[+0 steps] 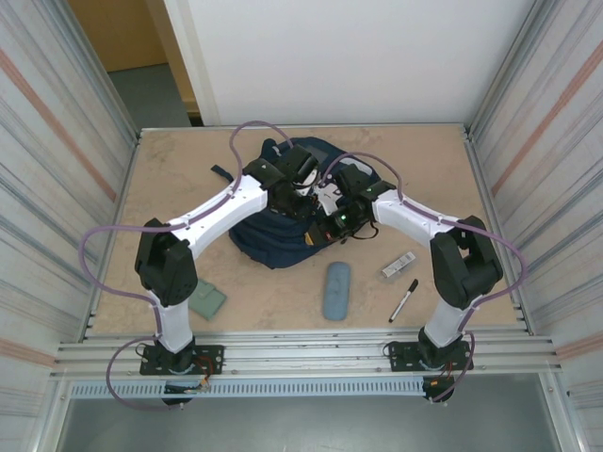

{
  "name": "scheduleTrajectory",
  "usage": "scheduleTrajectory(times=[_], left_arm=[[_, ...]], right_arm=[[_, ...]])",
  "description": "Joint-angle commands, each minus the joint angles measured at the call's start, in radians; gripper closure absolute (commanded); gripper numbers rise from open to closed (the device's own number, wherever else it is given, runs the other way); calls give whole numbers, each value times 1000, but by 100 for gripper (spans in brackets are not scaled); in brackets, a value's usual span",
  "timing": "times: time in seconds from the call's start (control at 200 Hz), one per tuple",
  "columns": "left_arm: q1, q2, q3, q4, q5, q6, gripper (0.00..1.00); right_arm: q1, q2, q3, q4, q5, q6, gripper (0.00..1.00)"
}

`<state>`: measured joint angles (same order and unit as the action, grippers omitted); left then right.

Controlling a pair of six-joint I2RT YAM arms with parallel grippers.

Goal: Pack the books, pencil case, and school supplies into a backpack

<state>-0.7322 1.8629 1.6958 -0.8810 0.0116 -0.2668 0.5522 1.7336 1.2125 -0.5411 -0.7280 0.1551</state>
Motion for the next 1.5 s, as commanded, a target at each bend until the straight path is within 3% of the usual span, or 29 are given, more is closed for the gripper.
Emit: scheduleTrajectory(times=[0.0, 0.11, 0.261, 0.436, 0.566, 0.666, 0.777, 1.027, 1.143, 1.338, 1.493], left_arm=[[4, -31, -28, 136, 42, -32, 100], [8, -46, -67, 164, 64, -44, 100], [11, -85, -127, 188, 90, -46, 92], [11, -142, -217, 231, 120, -106, 61], [-20, -213, -291, 261, 106, -203, 55], [-71, -247, -323, 242, 32, -310, 54], [-157, -237, -352, 226, -86, -523, 53], [-318, -41, -209, 56, -328, -833, 52], [-333, 26, -185, 37, -368, -924, 54], [-388, 85, -87, -114, -604, -1046, 54], [-382, 113, -75, -83, -590, -1039, 55]], right_arm=[[33, -2, -59, 132, -65, 142, 87], [19, -35, -111, 159, 0, 184, 70], [-16, -136, -208, 182, 47, 209, 59], [-97, -288, -298, 169, 169, 238, 50], [-165, -377, -324, 142, 275, 283, 46], [-199, -405, -327, 141, 318, 311, 45], [-212, -417, -332, 163, 359, 336, 45], [-226, -440, -356, 239, 397, 383, 44], [-226, -456, -372, 265, 403, 398, 44], [-227, -466, -386, 262, 355, 367, 46], [-229, -478, -405, 252, 359, 348, 48]])
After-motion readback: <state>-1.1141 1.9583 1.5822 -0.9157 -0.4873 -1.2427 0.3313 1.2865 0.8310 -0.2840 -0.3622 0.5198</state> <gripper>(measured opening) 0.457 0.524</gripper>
